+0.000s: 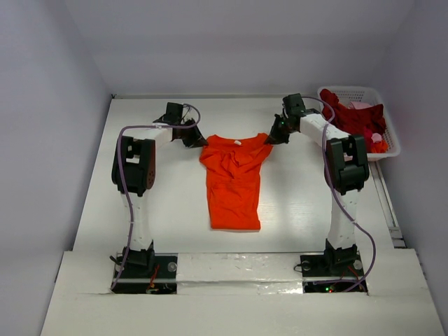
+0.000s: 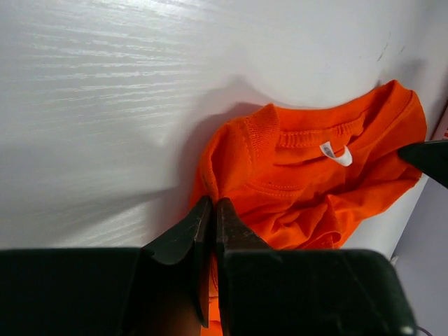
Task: Fold and stack the t-shirts
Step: Grab one side of the 2/3 rectangular tshirt with both arms, then fold the long partially folded tshirt into a neat square
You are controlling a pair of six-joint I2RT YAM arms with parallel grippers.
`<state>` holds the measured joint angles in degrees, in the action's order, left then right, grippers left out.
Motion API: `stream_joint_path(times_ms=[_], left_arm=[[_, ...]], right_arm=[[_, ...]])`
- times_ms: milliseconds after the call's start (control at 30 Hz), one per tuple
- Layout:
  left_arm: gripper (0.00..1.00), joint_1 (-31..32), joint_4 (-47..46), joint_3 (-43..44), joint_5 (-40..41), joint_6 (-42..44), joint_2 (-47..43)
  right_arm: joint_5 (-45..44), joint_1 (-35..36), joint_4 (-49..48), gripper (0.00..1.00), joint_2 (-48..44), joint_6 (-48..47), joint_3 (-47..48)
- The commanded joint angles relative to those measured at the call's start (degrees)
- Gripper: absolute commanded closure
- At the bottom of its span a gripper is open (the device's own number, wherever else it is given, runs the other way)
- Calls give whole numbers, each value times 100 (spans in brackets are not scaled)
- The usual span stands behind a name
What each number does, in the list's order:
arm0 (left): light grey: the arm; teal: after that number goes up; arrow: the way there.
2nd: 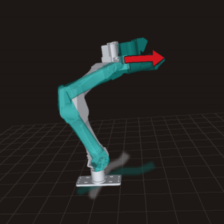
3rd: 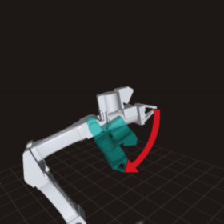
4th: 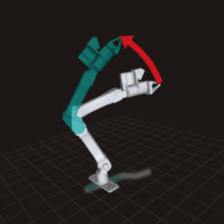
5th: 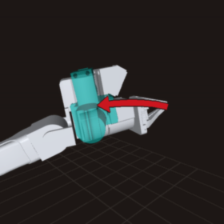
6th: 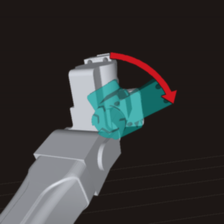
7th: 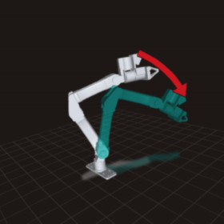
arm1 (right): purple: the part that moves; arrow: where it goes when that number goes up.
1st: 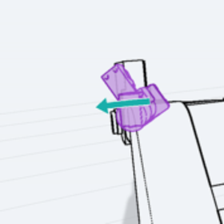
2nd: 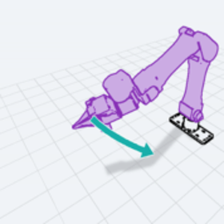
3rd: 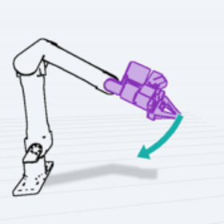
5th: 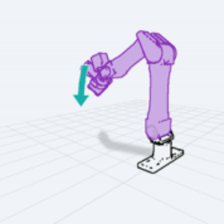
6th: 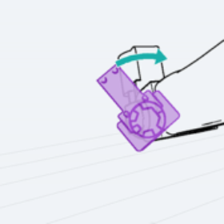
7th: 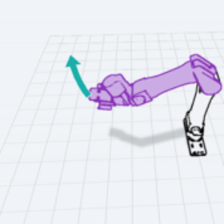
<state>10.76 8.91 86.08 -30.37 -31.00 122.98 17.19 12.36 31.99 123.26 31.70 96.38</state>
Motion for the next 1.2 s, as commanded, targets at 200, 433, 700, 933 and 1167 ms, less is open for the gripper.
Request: stream_joint_path(times_ms=[200, 433, 700, 933, 1167], left_arm=[[100, 22, 304, 242, -21, -20, -863], [100, 22, 726, 164, 154, 59, -1389], [100, 75, 973, -206, 242, 112, -1821], [100, 127, 1218, -250, 251, 147, -2190], [100, 312, 1307, -443, 268, 24, -2568]], right_arm=[[293, 91, 89, 100, -531, -217, -57], [417, 197, 62, 100, -1110, -199, -690], [505, 249, 220, 100, -1788, -235, -1130], [601, 249, 308, 100, -2254, -226, -1446], [645, 354, 308, 100, -2640, -209, -1921]])
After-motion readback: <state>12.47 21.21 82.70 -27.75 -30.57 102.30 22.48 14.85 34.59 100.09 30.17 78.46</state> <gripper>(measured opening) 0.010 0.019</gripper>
